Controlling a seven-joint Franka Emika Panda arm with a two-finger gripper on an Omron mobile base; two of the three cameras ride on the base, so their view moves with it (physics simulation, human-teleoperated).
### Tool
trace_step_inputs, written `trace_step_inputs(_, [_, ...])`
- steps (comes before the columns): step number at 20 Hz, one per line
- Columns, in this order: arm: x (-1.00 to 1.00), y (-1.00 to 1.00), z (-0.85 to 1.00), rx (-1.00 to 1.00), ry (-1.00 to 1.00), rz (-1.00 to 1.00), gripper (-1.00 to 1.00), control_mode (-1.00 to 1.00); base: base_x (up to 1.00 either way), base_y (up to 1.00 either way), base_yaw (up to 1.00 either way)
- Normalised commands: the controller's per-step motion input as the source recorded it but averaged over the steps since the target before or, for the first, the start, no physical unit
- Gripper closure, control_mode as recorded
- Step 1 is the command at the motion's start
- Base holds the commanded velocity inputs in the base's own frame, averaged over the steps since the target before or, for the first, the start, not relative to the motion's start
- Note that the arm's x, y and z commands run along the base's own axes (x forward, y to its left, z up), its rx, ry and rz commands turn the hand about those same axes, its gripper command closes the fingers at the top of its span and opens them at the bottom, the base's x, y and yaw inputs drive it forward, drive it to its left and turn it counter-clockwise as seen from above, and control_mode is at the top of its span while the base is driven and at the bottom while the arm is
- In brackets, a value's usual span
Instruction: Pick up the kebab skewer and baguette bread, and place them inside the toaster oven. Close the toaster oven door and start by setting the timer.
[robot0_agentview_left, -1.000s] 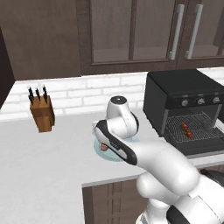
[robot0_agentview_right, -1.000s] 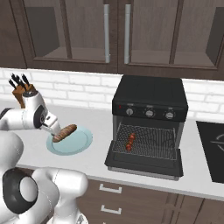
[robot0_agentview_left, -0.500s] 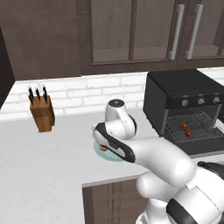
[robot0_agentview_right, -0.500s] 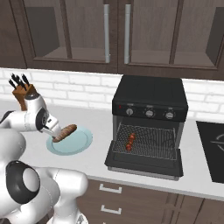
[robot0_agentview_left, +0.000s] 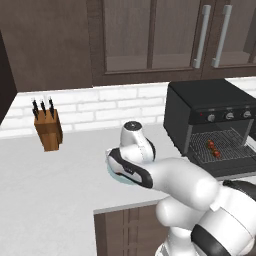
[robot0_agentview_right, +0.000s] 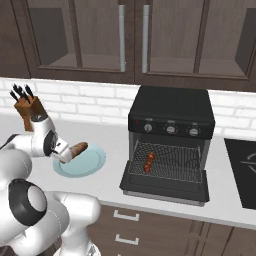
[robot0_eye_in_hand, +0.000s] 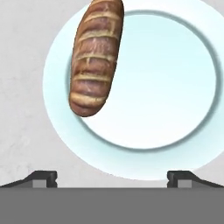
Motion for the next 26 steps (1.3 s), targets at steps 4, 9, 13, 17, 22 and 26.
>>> trace_step_inputs(4, [0.37,0.00,-0.02,0.00,0.00,0.00,-1.00,-1.00,0.00,0.00,0.00])
trace_step_inputs(9, [0.25,0.01,-0.09,0.00,0.00,0.00,-1.00,-1.00,0.00,0.00,0.00])
trace_step_inputs(13, [0.16,0.09,-0.19,0.00,0.00,0.00,-1.00,-1.00,0.00,0.00,0.00])
trace_step_inputs(17, [0.10,0.07,-0.21,0.00,0.03,0.00,-1.00,-1.00,0.00,0.00,0.00])
trace_step_inputs(22, [0.21,0.00,-0.21,0.00,0.03,0.00,-1.00,-1.00,0.00,0.00,0.00])
trace_step_inputs(26, [0.24,0.00,-0.24,0.00,0.02,0.00,-1.00,-1.00,0.00,0.00,0.00])
